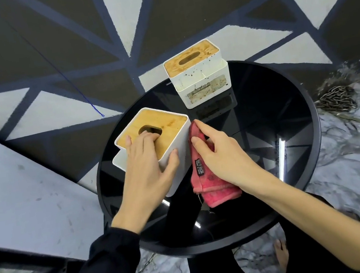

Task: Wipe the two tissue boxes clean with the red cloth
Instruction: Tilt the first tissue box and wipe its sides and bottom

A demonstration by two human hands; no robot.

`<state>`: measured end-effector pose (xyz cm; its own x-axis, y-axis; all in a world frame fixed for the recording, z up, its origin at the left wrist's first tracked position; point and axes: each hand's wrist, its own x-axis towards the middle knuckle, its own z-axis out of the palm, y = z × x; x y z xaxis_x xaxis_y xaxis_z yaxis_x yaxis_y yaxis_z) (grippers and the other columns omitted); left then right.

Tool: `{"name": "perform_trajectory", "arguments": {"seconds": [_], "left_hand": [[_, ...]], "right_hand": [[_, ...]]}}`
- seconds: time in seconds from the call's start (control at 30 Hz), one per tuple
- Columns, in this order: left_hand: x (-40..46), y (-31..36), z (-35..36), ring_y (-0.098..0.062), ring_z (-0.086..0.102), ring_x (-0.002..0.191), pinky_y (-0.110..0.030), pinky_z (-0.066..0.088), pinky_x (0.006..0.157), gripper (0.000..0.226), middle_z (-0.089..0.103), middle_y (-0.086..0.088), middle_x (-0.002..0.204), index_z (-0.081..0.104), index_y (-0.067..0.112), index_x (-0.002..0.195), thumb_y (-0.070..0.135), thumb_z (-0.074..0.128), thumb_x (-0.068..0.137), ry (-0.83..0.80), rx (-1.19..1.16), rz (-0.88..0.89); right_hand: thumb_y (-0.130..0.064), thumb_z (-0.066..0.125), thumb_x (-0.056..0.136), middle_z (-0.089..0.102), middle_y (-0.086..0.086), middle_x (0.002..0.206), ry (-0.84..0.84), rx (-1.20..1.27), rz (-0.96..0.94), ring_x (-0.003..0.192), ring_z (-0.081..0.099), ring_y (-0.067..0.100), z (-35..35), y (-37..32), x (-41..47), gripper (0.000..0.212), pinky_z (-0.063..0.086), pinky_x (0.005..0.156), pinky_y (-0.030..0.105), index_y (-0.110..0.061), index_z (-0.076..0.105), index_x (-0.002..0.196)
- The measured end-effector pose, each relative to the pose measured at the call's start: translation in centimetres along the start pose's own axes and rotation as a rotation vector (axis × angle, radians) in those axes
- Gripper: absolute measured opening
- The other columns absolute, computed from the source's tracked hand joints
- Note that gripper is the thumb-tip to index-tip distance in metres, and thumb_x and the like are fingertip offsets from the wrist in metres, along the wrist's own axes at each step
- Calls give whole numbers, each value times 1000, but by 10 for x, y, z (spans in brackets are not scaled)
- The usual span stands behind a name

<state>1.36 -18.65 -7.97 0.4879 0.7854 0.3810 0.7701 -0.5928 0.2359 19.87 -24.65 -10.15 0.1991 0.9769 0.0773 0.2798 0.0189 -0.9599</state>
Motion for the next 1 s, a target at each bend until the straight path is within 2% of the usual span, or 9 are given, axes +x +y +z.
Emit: {"name": "perform_trajectory", "arguments": {"seconds": [0.13, 0.23, 0.33, 0.43, 0.5, 0.67, 0.77, 0.83, 1.0], "left_hand": [[7, 5, -11, -14, 38, 143, -37, 9, 132, 76, 50, 2, 142, 49, 9, 146, 66, 28, 101, -147, -8, 7], [18, -12, -32, 0, 31, 146, -33, 28, 125, 84, 41, 13, 155, 41, 18, 159, 72, 21, 99, -310, -39, 67], [27, -28, -40, 7, 31, 146, -27, 31, 121, 79, 39, 19, 158, 40, 25, 162, 74, 25, 101, -389, -29, 115], [30, -35, -36, 7, 30, 146, -15, 21, 121, 78, 41, 15, 159, 41, 22, 161, 71, 29, 102, -387, -48, 154], [29, -37, -32, 15, 28, 142, -5, 17, 116, 76, 42, 15, 156, 42, 20, 160, 68, 32, 102, -358, -63, 168], [28, -39, -28, 24, 25, 135, 1, 17, 110, 77, 42, 19, 150, 43, 21, 159, 69, 34, 100, -325, -94, 153], [28, -38, -27, 26, 26, 134, 1, 17, 109, 74, 42, 19, 149, 44, 21, 159, 67, 36, 101, -314, -102, 159], [27, -38, -27, 25, 27, 134, 1, 17, 110, 73, 44, 18, 149, 46, 20, 158, 65, 37, 101, -303, -103, 162], [28, -40, -24, 20, 30, 135, -2, 19, 111, 72, 47, 17, 148, 48, 20, 156, 66, 37, 102, -290, -106, 164]], "right_hand": [[-34, 47, 109, 69, -6, 115, 25, 16, 11, 112, 65, 11, -9, -2, 15, 43, 52, 103, 34, -33, 46, 153], [-38, 49, 108, 67, -4, 117, 5, 6, 35, 121, 63, 19, -16, 1, 27, 49, 50, 107, 38, -39, 42, 156], [-38, 49, 108, 59, -11, 103, -13, 12, 28, 118, 64, 18, -18, 3, 30, 48, 51, 104, 35, -39, 43, 156], [-36, 48, 109, 63, -12, 105, -8, 32, 4, 115, 64, 15, -13, 1, 20, 48, 51, 102, 33, -38, 42, 157], [-37, 48, 109, 66, -10, 104, -6, 34, -13, 110, 66, 12, -4, 1, 8, 51, 52, 97, 29, -37, 38, 159], [-38, 48, 109, 59, -14, 83, -32, 58, -37, 79, 59, 2, 18, 2, -22, 53, 47, 71, 17, -36, 35, 160], [-39, 51, 108, 69, -8, 100, 48, 62, -21, 95, 66, 4, 18, 3, -11, 53, 54, 82, 20, -33, 38, 159], [-40, 53, 106, 72, 0, 114, 125, 51, -2, 111, 67, 15, 12, 4, 7, 53, 54, 98, 32, -33, 42, 158], [-40, 52, 106, 59, -11, 100, 130, -17, -15, 99, 57, 10, -2, 10, 35, 51, 52, 99, 37, -35, 45, 156]]}}
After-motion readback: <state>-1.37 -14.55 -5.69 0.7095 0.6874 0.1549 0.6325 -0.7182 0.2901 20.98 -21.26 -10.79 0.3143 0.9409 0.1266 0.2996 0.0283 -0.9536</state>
